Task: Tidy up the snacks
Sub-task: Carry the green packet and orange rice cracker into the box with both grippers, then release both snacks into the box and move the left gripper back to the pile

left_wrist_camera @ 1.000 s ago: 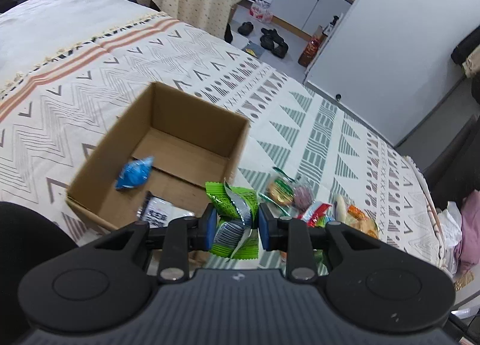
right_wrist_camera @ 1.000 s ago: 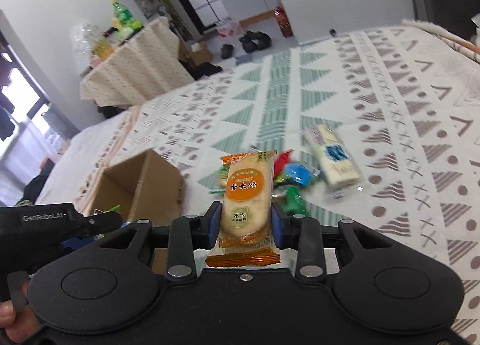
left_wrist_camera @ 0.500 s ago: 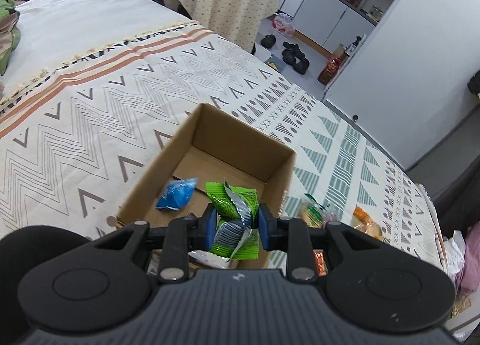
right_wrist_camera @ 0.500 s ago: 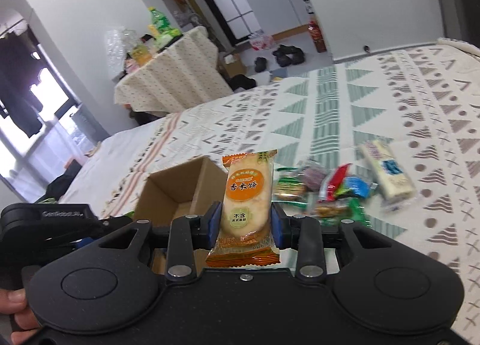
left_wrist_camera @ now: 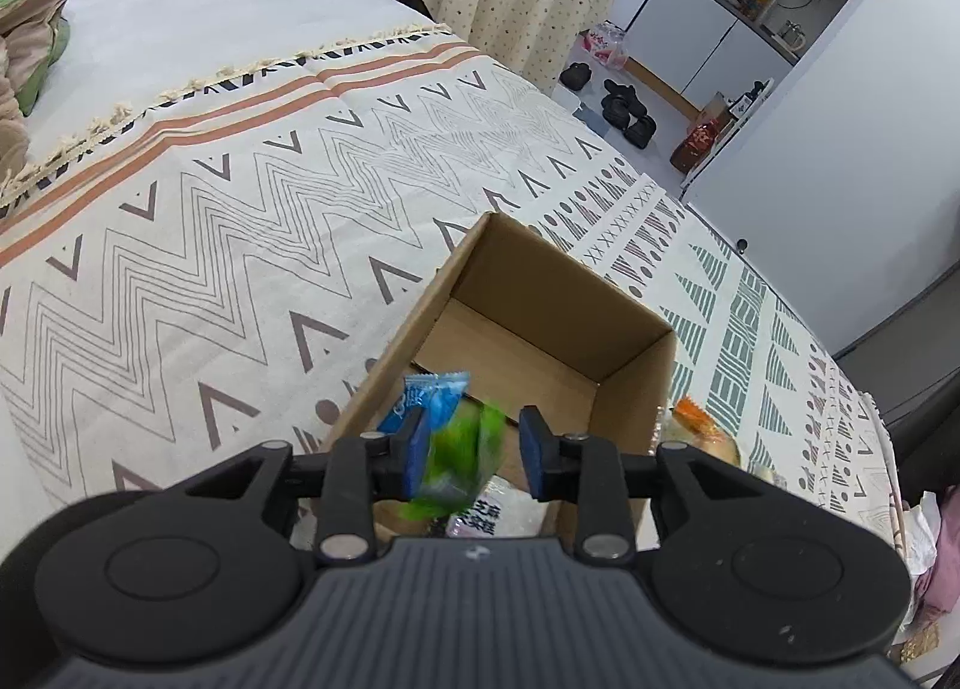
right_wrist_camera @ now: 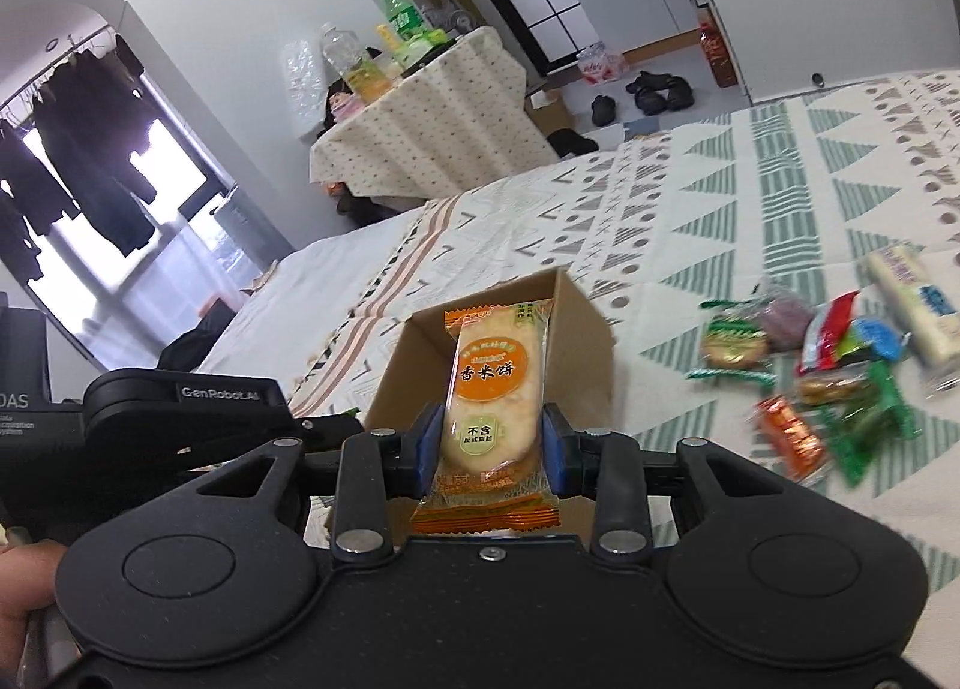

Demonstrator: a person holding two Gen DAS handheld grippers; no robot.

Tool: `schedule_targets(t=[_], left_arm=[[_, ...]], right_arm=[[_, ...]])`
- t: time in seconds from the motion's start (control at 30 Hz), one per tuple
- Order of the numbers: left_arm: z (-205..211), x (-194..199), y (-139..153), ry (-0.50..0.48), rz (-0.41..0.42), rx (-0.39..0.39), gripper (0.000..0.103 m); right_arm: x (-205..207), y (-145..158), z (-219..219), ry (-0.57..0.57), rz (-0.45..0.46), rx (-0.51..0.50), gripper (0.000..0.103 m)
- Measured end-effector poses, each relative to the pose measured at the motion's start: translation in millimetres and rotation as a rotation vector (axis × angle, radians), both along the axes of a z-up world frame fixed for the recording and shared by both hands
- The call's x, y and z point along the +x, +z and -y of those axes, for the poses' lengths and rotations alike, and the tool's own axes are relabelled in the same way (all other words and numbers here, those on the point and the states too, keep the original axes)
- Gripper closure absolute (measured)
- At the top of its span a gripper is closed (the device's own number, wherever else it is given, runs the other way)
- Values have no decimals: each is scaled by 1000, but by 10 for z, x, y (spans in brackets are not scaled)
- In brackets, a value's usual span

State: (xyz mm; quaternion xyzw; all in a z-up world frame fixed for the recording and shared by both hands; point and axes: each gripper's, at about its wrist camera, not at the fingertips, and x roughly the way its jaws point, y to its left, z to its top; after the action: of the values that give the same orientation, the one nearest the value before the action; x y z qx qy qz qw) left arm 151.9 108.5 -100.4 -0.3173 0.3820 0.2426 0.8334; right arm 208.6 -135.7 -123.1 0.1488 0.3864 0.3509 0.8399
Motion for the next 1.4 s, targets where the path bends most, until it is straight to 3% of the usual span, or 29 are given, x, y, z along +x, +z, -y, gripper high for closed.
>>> schedule_targets(t=[0.2, 0.47, 0.53, 0.57, 0.6, 0.87, 1.4], left_arm=[[-140, -6, -69, 11, -26, -26, 65], [-157, -42, 10, 12, -56, 35, 40], [-147, -42, 46, 8, -62, 49, 33], [-138, -45, 69, 6, -63, 57, 31], [-120, -54, 91, 5, -62, 63, 29], [111, -120, 222, -23, -48, 98, 16], [830, 9, 438, -143, -8, 121, 11]], right_arm=[[-18, -71, -175, 17, -5, -31, 69], [17, -39, -331, 19, 9, -40, 68], [20, -5, -357, 8, 19, -52, 62], [23, 4, -348, -8, 21, -58, 48], [15, 16, -323, -21, 29, -62, 43], [15, 127, 51, -87, 31, -81, 43], [162, 395, 1001, -207, 5, -77, 24]])
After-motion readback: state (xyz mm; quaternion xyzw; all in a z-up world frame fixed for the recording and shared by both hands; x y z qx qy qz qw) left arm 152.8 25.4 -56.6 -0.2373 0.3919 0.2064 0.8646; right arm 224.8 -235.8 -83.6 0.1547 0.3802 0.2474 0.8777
